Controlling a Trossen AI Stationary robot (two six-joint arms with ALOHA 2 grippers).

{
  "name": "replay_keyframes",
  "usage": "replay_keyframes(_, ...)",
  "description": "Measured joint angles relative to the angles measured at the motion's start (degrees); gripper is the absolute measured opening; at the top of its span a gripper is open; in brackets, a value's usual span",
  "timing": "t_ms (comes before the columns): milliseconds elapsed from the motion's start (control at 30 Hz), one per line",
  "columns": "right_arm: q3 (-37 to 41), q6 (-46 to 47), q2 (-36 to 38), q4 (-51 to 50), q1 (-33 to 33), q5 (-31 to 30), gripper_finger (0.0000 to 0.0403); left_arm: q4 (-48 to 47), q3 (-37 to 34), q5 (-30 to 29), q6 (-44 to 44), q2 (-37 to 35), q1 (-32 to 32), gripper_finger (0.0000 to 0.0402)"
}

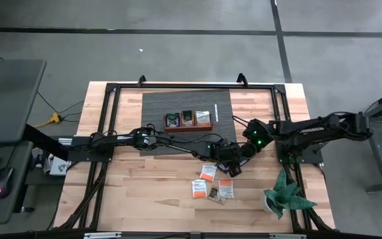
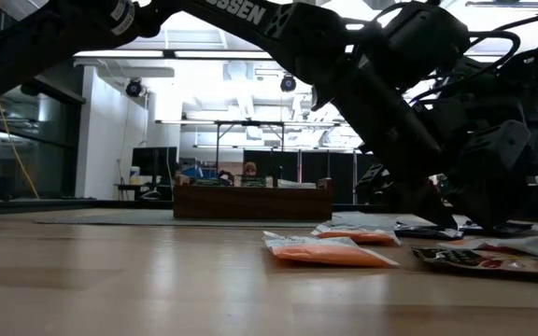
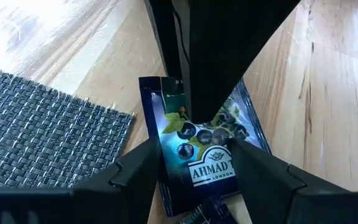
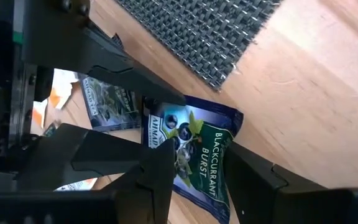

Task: Pick & Place Tea
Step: Put the violet tea bag into the left section of the wooden organizer

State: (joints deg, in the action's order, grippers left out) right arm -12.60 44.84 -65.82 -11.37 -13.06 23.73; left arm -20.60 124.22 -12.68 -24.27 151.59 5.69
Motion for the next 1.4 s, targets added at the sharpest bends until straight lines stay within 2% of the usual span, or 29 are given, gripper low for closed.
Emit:
replay_keyframes(100, 0.02, -0.36, 0.0, -0.15, 0.0, 0.02, 0.0131, -0.02, 0.0, -0.07, 0.0, 0.0, -0.02, 0.0197)
replay_keyframes(200, 0.02, -1.2, 0.0, -0.47, 0.0, -0.3, 0.0112, -0.02, 0.0, -0.12, 0.02, 0.0, 0.0, 0.0197)
replay_keyframes(367, 0.18, -1.4, -0.07, -0.85, 0.0, -1.26, 0.0029, -0.07, 0.0, 0.04, 0.0, 0.0, -0.01, 0.0197)
replay_keyframes(433, 0.28, -1.66, -0.11, -0.77, 0.0, -1.29, 0.0009, -0.09, 0.0, 0.09, 0.24, 0.0, -0.01, 0.0197)
replay_keyframes(700, 0.28, -2.69, -0.13, -0.75, -0.02, -1.07, 0.0003, -0.47, 0.0, 1.3, 2.03, -0.24, -0.12, 0.0197)
replay_keyframes(833, 0.23, -2.81, 0.65, -0.87, 0.06, -0.99, 0.0002, -2.57, -0.05, 2.75, 4.97, -3.11, -0.29, 0.0197)
replay_keyframes(933, -0.83, -3.56, 1.44, -2.57, 0.15, -1.66, 0.0001, -5.62, -0.23, 1.34, 7.21, -5.18, -0.51, 0.0197)
replay_keyframes(1033, -2.96, -5.74, 1.66, -6.33, 0.11, -2.55, 0.0001, -10.25, -0.5, -0.57, 7.78, -8.27, -1.05, 0.0197)
replay_keyframes(1200, -8.91, -11.67, 1.64, -16.13, 0.06, -7.42, 0.0, -15.45, -0.35, -0.19, 8.38, -12.67, -2.48, 0.0197)
replay_keyframes(1400, -18.99, -20.43, 1.69, -28.54, 0.07, -13.49, 0.0, -15.84, -0.39, 5.18, 11.03, -14.66, -3.92, 0.0197)
